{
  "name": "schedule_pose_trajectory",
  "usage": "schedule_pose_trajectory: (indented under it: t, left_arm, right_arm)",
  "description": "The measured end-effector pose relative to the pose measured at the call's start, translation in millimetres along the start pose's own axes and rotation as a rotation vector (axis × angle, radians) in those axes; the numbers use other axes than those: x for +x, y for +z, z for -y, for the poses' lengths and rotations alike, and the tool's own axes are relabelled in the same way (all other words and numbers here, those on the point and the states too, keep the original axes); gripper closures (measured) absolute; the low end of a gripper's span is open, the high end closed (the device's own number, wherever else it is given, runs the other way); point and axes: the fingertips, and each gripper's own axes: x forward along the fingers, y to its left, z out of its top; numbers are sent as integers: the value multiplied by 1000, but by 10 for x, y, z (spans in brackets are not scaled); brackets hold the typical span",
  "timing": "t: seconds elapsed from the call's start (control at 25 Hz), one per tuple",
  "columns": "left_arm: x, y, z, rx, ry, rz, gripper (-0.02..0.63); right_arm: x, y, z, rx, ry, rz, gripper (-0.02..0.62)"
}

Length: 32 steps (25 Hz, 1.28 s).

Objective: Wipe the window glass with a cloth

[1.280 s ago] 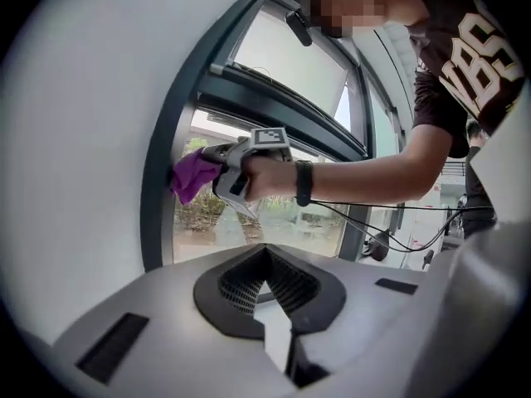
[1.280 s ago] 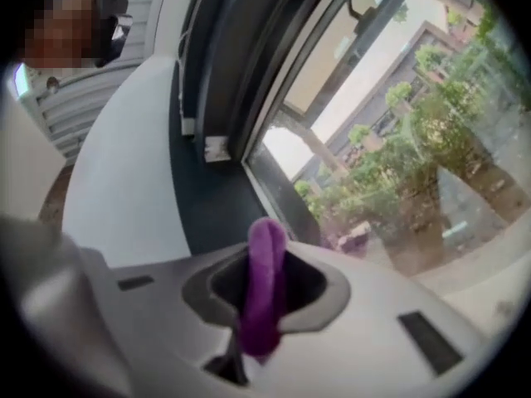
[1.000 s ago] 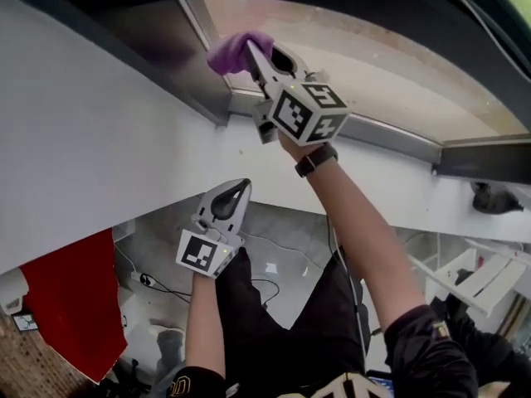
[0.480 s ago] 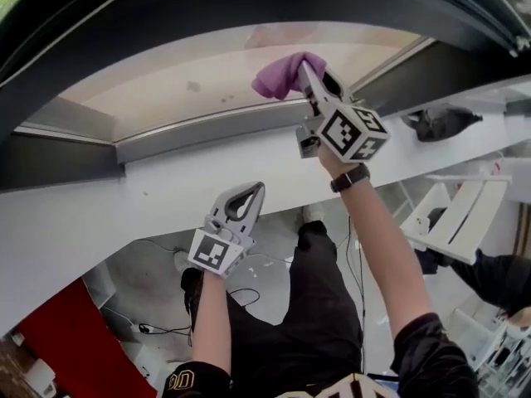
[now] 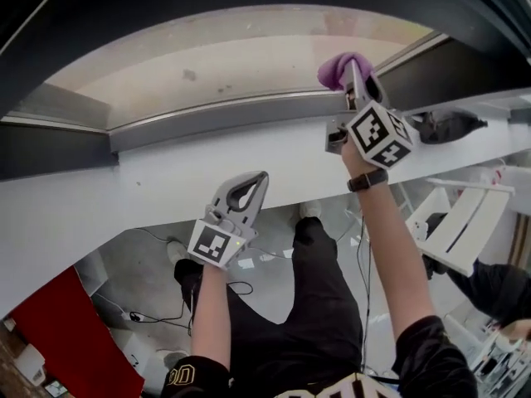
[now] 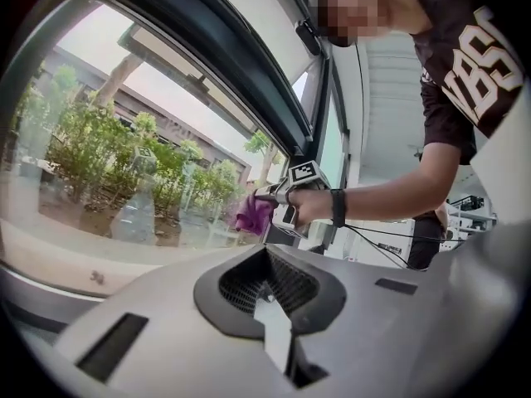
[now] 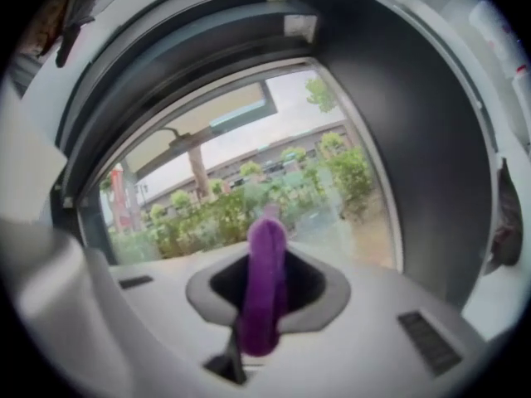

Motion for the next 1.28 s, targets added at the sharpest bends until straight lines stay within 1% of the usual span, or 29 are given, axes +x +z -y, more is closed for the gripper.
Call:
schedule_pose_trajectory:
  t: [0.08, 0.16, 0.32, 0.4, 0.48, 0.52, 0.6, 0.72, 0.8, 0.84, 0.88, 0.96, 1.08, 1.16, 1.2, 1.28]
  left_arm:
    - [-295, -21, -218, 18, 42, -20, 597]
    - [-614, -56, -454, 43, 84, -47, 597]
    - [-1427, -23, -952, 69, 189, -67, 597]
    - [-1900, 36, -1195, 88, 244, -73, 597]
    - [-2314, 69, -1403, 112, 293, -91, 597]
    - [-2467, 72, -1488, 122, 309, -101, 597]
    - [-2645, 60, -1597, 134, 314, -111, 597]
    - [-2816, 71, -1661, 111, 329, -95, 597]
    - [-2938, 85, -1676, 93, 344, -85, 597]
    - [-2972, 87, -1680, 87, 344, -79, 597]
    - [-2977, 83, -1687, 78, 342, -74, 597]
    - [-2878, 65, -1690, 56, 331, -64, 597]
    - [-2471, 26, -1552, 25, 287, -44, 597]
    - [-2072, -28, -1368, 1, 239, -39, 597]
    - [-1825, -64, -1251, -2, 200, -43, 597]
    - [-1270, -138, -955, 15, 101, -53, 597]
  right_arm:
    - [-25, -231, -574, -39, 88, -18, 523]
    - [-37, -482, -1265, -70, 214, -39, 523]
    - [-46, -1103, -2831, -97, 501, -108, 523]
    - [-21, -1479, -3624, -99, 621, -146, 523]
    - [50, -1853, -4392, -98, 724, -175, 523]
    - [113, -2020, -4730, -90, 763, -187, 523]
    - [284, -2271, -5209, -64, 800, -201, 523]
    - [509, -2469, -5560, -59, 817, -207, 523]
    - [574, -2482, -5623, -79, 812, -204, 523]
    - [583, -2438, -5576, -85, 797, -196, 523]
    - [584, -2368, -5478, -87, 777, -184, 523]
    - [572, -2182, -5149, -84, 724, -156, 523]
    - [513, -1858, -4427, -80, 637, -130, 523]
    - [449, -1622, -3821, -85, 573, -122, 523]
    - [421, -1478, -3449, -84, 528, -115, 523]
    - [367, -1170, -2580, -87, 413, -101, 523]
